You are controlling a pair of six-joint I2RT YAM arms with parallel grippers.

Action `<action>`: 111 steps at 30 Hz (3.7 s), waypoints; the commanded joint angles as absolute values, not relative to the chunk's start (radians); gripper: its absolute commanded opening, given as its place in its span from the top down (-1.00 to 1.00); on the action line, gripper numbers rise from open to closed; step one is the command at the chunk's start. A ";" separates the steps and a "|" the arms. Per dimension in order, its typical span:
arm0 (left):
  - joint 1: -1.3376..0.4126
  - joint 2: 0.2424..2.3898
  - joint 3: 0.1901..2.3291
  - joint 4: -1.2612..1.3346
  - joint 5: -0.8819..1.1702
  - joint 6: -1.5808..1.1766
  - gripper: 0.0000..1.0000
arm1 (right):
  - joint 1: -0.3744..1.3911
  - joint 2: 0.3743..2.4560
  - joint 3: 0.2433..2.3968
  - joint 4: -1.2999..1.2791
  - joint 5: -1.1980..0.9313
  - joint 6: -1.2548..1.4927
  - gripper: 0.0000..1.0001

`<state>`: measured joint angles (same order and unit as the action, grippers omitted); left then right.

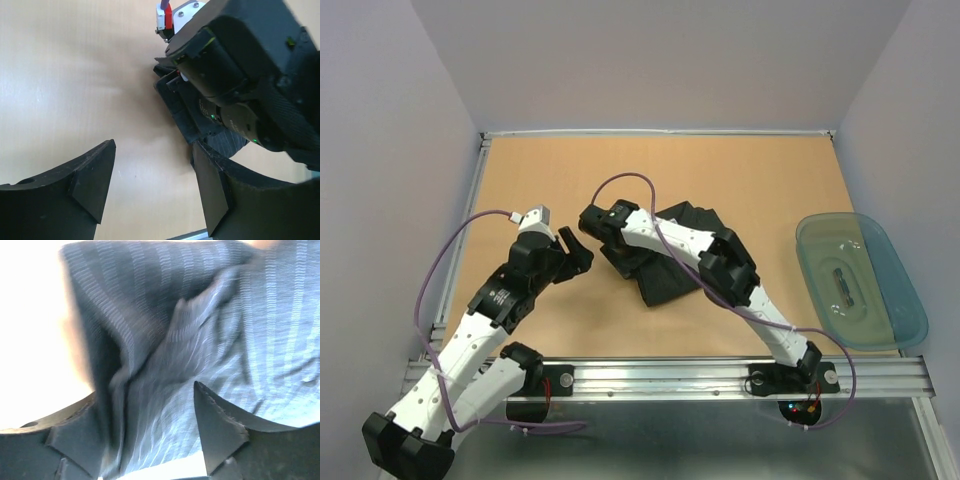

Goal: Fold and stack the long sleeve shirts
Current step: Fold the shirt

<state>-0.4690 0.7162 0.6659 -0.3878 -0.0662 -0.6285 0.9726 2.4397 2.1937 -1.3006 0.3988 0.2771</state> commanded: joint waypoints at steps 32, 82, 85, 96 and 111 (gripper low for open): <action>-0.453 1.385 0.772 0.028 0.055 -0.805 0.02 | 0.795 1.804 1.482 -0.361 -0.003 0.465 -0.01; -0.446 1.631 0.635 0.307 0.164 -0.822 0.87 | 0.842 2.014 1.537 -0.264 0.092 0.462 0.99; -0.445 1.634 0.629 0.321 0.170 -0.827 0.88 | 0.848 2.006 1.537 -0.255 0.068 0.457 0.99; -0.445 1.628 0.615 0.331 0.173 -0.828 0.92 | 0.879 1.962 1.520 -0.195 0.064 0.469 0.99; -0.439 1.574 0.583 0.304 0.143 -0.841 0.87 | 0.877 1.980 1.448 -0.144 0.041 0.509 0.60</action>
